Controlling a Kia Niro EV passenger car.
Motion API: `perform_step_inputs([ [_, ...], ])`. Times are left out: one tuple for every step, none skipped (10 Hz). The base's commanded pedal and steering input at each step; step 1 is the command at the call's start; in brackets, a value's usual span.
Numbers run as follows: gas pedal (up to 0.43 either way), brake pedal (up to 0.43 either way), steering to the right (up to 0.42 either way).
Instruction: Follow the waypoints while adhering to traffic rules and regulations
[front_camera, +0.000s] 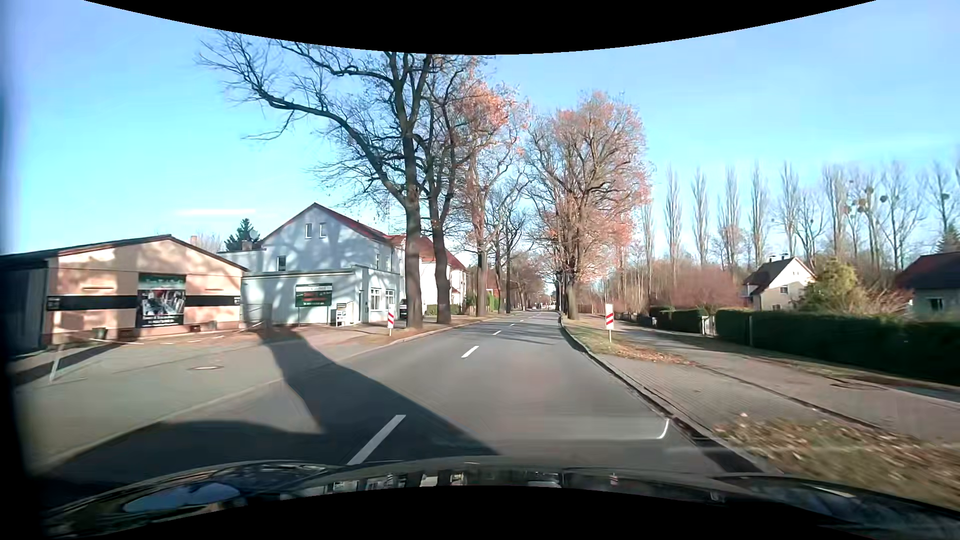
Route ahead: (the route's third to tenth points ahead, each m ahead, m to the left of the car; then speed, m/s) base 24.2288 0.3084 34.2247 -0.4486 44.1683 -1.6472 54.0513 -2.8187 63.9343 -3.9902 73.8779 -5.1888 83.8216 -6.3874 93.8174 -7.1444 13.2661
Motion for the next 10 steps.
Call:
perform_step_inputs([
  [0.138,0.0,0.023],
  [0.138,0.0,0.023],
  [0.138,0.0,0.023],
  [0.138,0.0,0.023],
  [0.138,0.0,0.022],
  [0.138,0.0,0.022],
  [0.138,0.0,0.021],
  [0.138,0.0,0.019],
  [0.138,0.0,0.018],
  [0.138,0.0,0.018],
])
